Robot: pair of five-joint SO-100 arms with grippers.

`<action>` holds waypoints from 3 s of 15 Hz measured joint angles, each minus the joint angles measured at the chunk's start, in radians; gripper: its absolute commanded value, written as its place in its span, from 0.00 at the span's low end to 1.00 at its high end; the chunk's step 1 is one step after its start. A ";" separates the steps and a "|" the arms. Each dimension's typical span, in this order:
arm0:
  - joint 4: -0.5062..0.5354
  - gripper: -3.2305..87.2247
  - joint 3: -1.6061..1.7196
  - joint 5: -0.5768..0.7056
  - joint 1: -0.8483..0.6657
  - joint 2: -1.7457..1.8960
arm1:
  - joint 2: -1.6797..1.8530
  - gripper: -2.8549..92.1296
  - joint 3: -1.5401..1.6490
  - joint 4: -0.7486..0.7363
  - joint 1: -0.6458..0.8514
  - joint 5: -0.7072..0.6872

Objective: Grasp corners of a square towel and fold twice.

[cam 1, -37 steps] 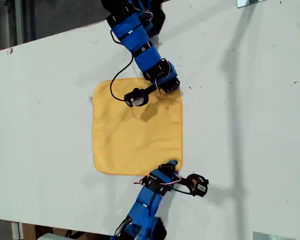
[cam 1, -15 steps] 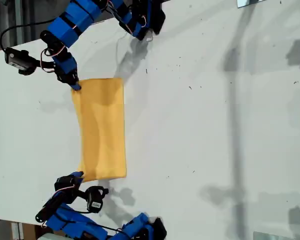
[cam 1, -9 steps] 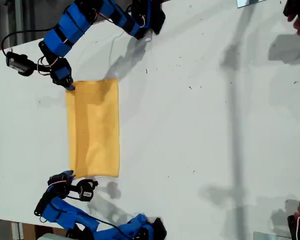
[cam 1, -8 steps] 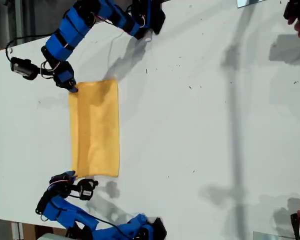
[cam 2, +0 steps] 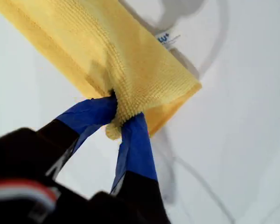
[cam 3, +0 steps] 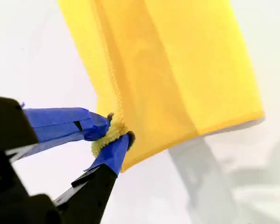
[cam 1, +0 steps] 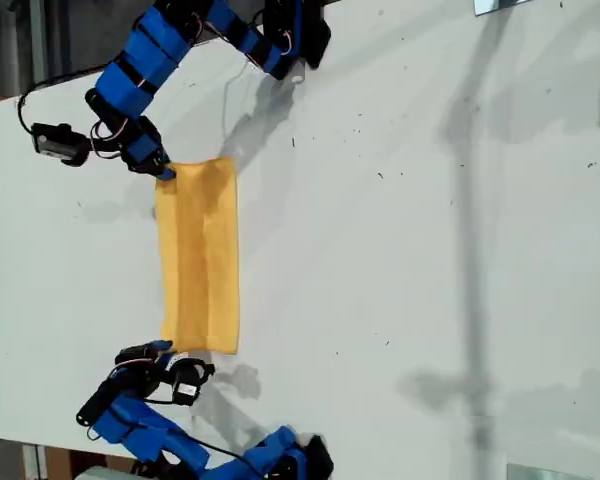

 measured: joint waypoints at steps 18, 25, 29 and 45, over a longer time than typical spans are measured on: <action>0.008 0.33 0.233 -0.049 0.167 0.161 | 0.164 0.46 0.293 -0.038 -0.121 0.057; -0.029 0.28 0.422 -0.081 0.091 0.370 | 0.032 0.47 0.291 -0.054 0.061 0.009; -0.112 0.27 0.704 -0.161 0.094 0.661 | -0.344 0.31 0.204 -0.101 0.097 -0.031; -0.629 0.25 1.819 -0.469 0.282 1.387 | 0.466 0.03 0.426 0.144 0.230 0.261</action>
